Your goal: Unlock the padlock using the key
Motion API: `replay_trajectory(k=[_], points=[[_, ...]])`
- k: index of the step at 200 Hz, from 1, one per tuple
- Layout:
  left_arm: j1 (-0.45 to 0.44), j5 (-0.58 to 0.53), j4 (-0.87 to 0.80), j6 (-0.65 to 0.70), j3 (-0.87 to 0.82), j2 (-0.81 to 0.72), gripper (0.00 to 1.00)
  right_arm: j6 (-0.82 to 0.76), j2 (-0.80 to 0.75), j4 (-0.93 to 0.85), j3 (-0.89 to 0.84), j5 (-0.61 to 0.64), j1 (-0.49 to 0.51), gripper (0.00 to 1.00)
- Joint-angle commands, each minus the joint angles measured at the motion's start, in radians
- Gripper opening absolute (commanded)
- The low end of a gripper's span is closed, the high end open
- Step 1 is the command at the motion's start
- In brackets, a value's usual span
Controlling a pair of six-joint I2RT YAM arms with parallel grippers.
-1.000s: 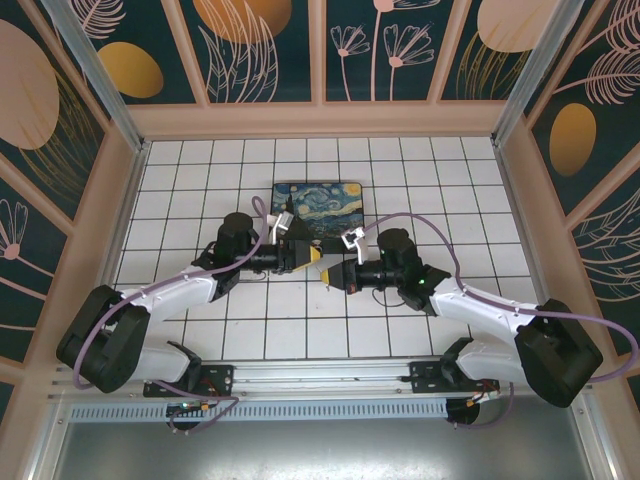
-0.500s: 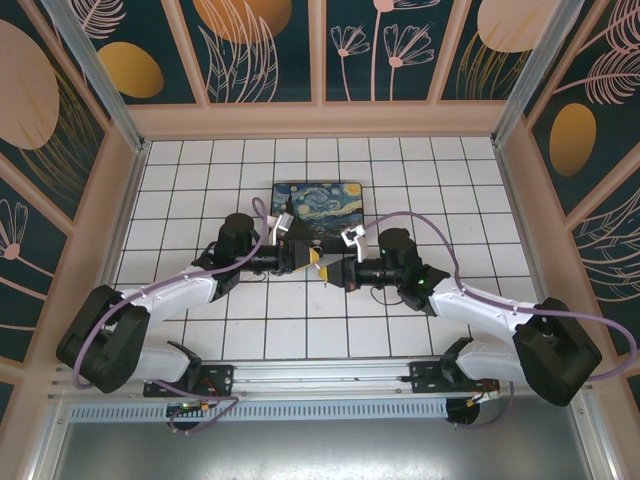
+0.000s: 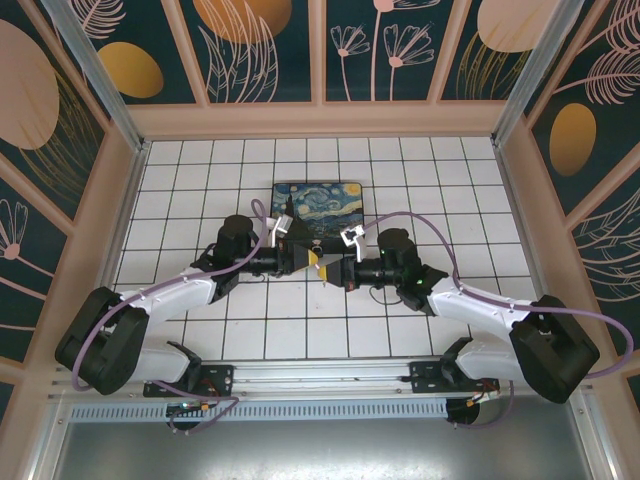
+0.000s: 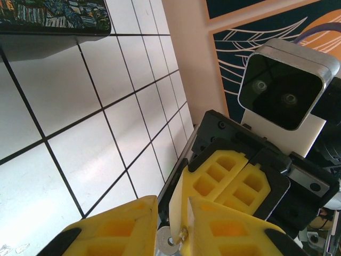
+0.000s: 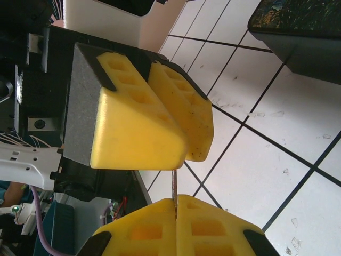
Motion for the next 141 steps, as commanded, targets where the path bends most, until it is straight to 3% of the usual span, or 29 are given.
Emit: replay_trajectory(k=[1, 56, 108, 141], points=[[-0.005, 0.022, 0.029, 0.014, -0.009, -0.013, 0.23, 0.012, 0.004, 0.043, -0.017, -0.009, 0.001, 0.02], [-0.007, 0.027, 0.034, 0.014, -0.014, -0.015, 0.16, 0.013, 0.015, 0.052, -0.014, -0.015, -0.003, 0.02], [-0.007, 0.026, 0.045, 0.006, -0.024, -0.029, 0.2, 0.026, 0.036, 0.078, -0.017, -0.029, -0.01, 0.01], [-0.007, 0.028, 0.051, 0.002, -0.026, -0.031, 0.17, 0.03, 0.037, 0.081, -0.02, -0.029, -0.013, 0.01]])
